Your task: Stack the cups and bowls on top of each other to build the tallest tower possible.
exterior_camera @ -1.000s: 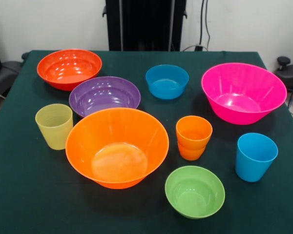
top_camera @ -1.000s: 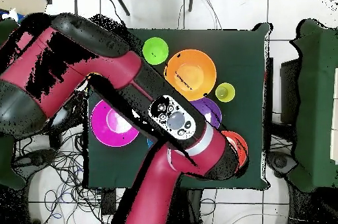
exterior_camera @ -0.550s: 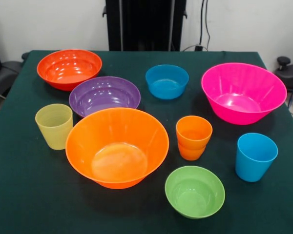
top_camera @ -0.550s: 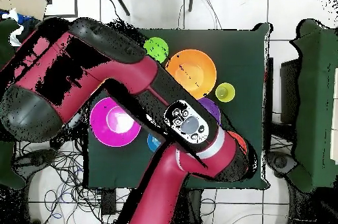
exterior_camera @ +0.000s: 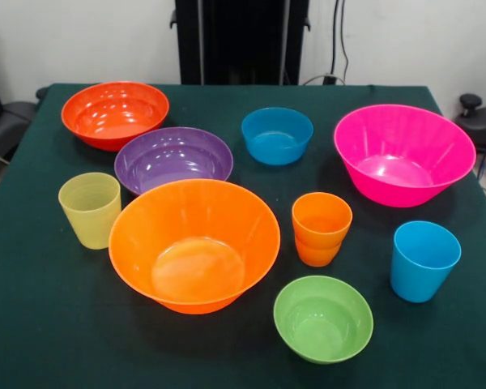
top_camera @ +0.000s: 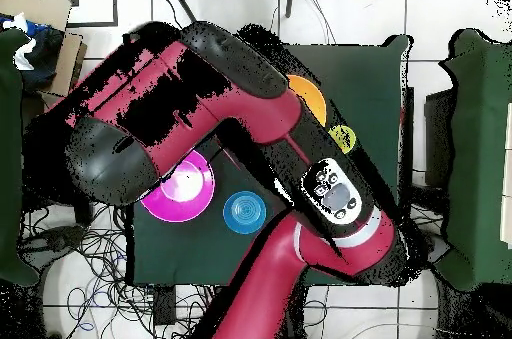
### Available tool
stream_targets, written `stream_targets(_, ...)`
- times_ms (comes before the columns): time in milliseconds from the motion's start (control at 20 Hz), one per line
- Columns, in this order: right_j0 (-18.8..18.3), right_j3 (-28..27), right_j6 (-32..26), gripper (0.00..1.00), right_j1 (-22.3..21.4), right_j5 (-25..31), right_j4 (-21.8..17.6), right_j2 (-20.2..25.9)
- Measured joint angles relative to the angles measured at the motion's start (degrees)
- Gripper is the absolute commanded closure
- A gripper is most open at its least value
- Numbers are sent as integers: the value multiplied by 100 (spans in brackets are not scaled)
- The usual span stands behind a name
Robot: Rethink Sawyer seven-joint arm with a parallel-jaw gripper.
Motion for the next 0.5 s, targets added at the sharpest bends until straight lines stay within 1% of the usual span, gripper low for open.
stream_targets(200, 37, -103, 258, 100, 0, 68, -1, 7)
stream_targets(250, 105, -188, 557, 100, 8, 144, -2, 9)
stream_targets(400, 205, -287, 982, 100, 27, 265, -1, 14)
stream_targets(500, 383, -440, 1773, 100, 64, 525, -1, 16)
